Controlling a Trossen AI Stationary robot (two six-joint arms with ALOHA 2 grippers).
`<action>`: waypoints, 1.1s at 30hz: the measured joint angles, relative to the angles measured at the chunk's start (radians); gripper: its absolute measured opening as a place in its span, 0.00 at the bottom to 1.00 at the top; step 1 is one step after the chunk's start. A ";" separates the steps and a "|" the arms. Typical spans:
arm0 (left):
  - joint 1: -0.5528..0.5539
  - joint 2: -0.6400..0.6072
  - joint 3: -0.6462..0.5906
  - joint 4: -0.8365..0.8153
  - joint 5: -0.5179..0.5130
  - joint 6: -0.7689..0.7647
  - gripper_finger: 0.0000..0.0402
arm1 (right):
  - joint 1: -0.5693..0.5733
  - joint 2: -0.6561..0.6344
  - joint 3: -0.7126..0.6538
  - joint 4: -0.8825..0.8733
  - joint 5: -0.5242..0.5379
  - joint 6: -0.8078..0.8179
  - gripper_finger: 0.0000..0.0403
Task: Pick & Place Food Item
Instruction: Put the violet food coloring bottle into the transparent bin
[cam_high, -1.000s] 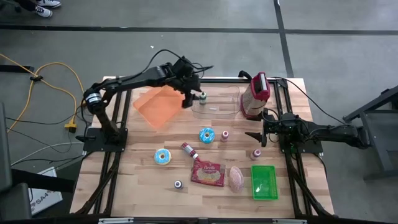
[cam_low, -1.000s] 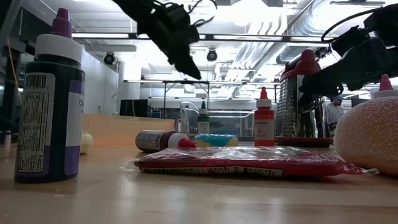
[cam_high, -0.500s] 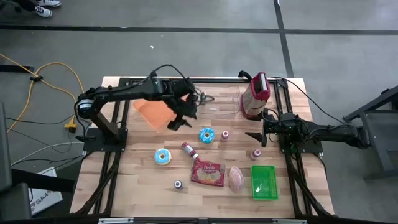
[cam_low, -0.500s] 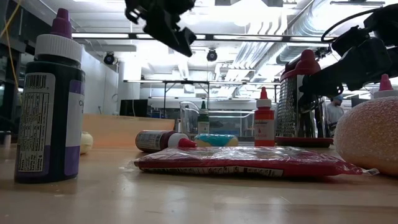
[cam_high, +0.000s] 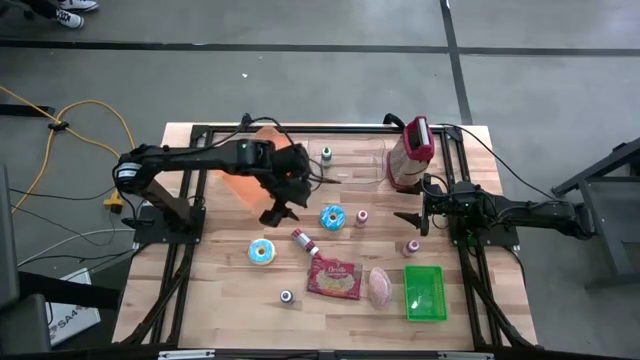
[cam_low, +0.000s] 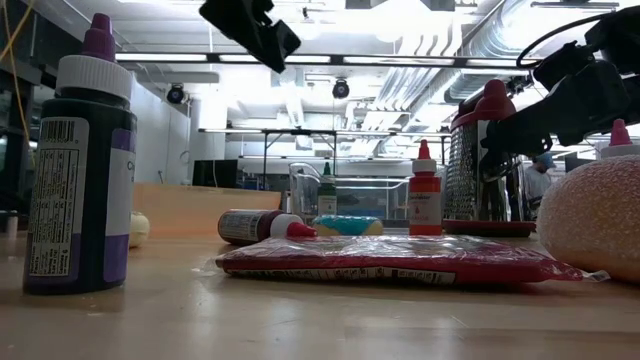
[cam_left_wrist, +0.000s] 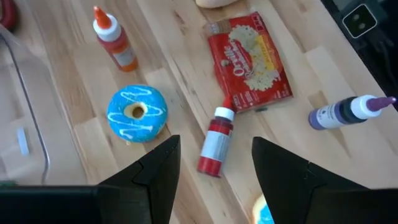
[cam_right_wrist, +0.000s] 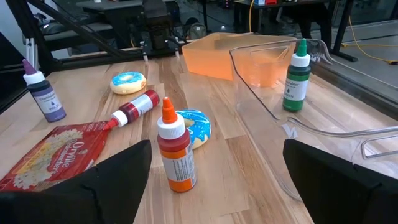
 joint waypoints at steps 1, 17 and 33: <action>-0.014 -0.001 0.000 -0.002 -0.018 -0.013 0.48 | 0.000 0.000 0.000 0.000 0.000 0.000 0.88; -0.310 0.007 -0.005 -0.031 -0.290 -0.385 0.48 | 0.000 0.000 0.000 0.000 0.000 0.000 0.88; -0.603 0.057 -0.035 0.060 -0.593 -0.884 0.48 | 0.000 0.000 0.000 0.000 0.000 0.000 0.88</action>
